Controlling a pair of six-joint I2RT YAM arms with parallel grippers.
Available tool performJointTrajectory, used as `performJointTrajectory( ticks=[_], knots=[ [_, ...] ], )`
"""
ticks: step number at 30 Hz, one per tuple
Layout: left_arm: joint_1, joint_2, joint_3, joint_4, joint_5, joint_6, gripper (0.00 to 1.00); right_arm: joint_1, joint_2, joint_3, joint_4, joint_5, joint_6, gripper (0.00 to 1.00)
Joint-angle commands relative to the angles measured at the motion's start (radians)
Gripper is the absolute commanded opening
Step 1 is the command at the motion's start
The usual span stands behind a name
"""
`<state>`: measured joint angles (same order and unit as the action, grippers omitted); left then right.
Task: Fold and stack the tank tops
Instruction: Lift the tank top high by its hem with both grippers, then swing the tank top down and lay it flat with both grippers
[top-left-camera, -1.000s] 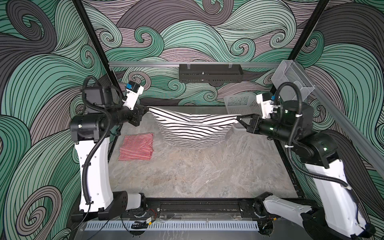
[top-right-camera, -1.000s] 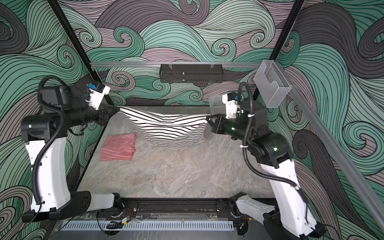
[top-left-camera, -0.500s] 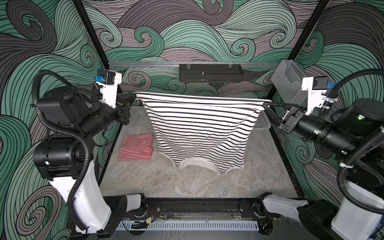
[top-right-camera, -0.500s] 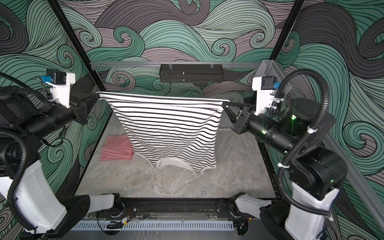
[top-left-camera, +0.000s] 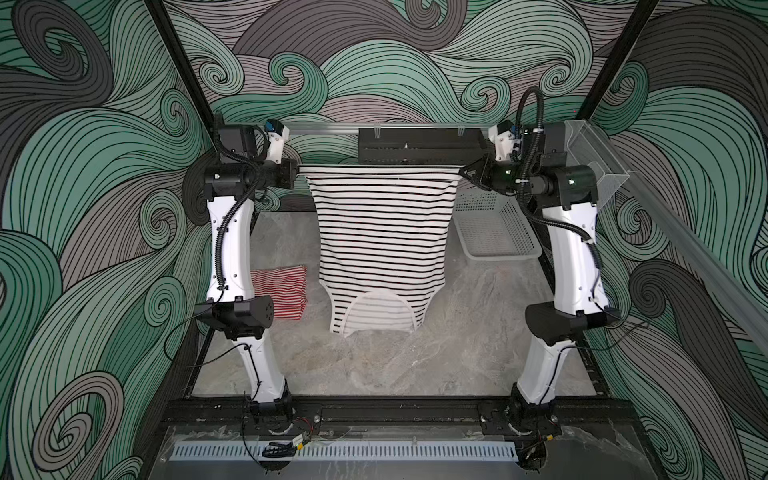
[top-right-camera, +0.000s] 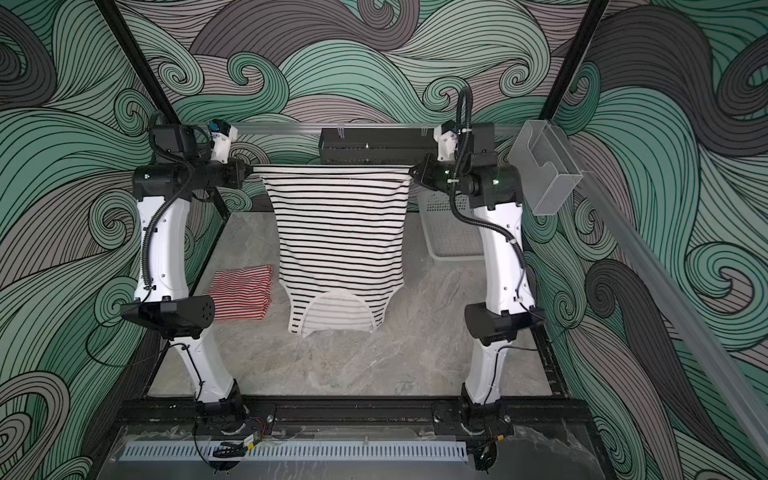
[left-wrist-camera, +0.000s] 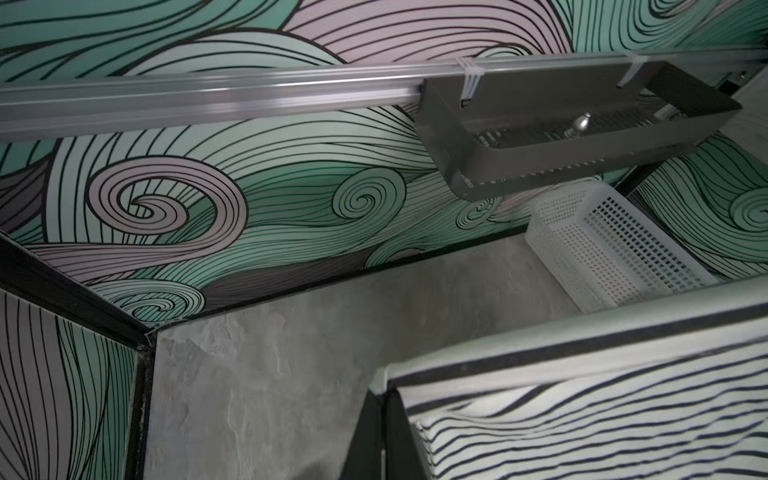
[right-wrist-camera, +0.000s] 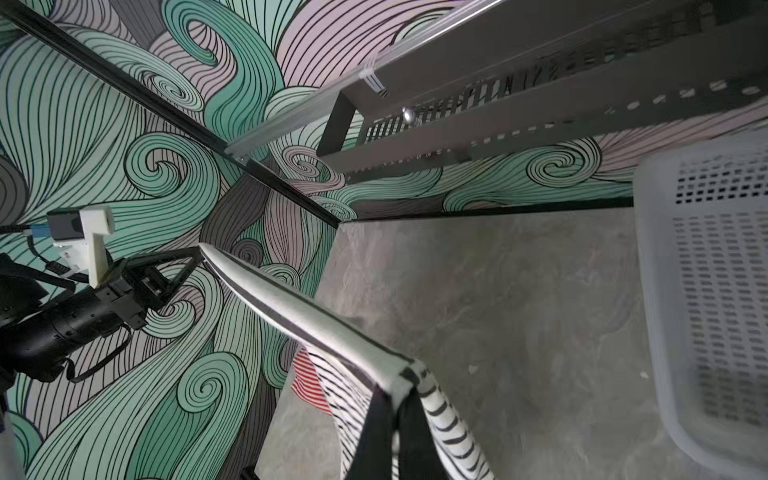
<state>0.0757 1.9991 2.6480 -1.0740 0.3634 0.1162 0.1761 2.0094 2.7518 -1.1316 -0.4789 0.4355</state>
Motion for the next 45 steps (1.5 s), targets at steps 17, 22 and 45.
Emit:
performJointTrajectory(
  ticks=[17,22,45],
  knots=[
    [0.019,-0.343,-0.958,0.394,-0.049,0.084,0.00,-0.079,-0.322,-1.013,0.518,-0.158,0.089,0.00],
    [0.008,-0.301,-1.138,0.176,0.059,0.220,0.00,-0.079,-0.448,-1.517,0.716,-0.190,0.135,0.00],
    [-0.188,-0.308,-1.567,-0.044,-0.193,0.480,0.00,-0.055,-0.666,-2.132,0.644,-0.121,0.063,0.00]
  ],
)
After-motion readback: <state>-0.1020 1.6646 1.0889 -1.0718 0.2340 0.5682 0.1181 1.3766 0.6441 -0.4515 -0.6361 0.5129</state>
